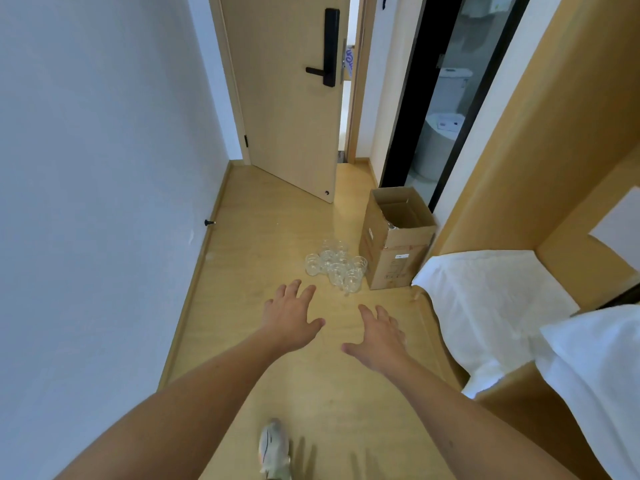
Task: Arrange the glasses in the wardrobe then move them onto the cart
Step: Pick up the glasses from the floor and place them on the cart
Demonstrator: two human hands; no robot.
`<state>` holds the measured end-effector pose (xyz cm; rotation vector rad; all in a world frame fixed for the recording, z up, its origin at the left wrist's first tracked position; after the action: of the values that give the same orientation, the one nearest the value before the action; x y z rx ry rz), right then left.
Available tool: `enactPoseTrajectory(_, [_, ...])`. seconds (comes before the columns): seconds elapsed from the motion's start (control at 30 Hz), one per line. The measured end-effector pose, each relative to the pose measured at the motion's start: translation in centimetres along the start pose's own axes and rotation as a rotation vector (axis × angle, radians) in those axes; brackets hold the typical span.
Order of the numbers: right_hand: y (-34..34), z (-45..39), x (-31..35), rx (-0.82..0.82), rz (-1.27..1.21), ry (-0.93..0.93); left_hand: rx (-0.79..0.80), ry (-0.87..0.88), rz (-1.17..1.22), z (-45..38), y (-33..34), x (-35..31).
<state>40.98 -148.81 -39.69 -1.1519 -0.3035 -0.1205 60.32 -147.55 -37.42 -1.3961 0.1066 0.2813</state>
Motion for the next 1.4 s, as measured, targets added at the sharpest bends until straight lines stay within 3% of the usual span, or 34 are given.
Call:
enactPoseTrajectory(0.73, [-5.5, -30.9, 5.4, 0.058, -0.125, 0.264, 0.150, 0.097, -0.029, -35.1, -2.5, 8.3])
enactPoseTrajectory(1.13, [-3.6, -45.7, 0.4, 0.133, -0.188, 0.376, 0.241, 0.068, 0.003, -49.5, 4.0, 7.7])
enactPoseTrajectory(1.4, [2.3, -59.5, -4.2, 0.218, -0.203, 0.392, 0.339, 0.024, -0.003, -60.9, 13.8, 8.0])
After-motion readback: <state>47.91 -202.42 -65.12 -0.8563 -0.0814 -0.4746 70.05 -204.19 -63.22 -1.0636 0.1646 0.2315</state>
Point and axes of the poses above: each hand's wrist, its own z-axis away from the middle knuckle, its own y-axis out of the palm, x = y × z, the point moved 8 cm from there along -z, towards the middle knuckle, and after that the axes turned 1 degree about -x, right-handed, at the moved point
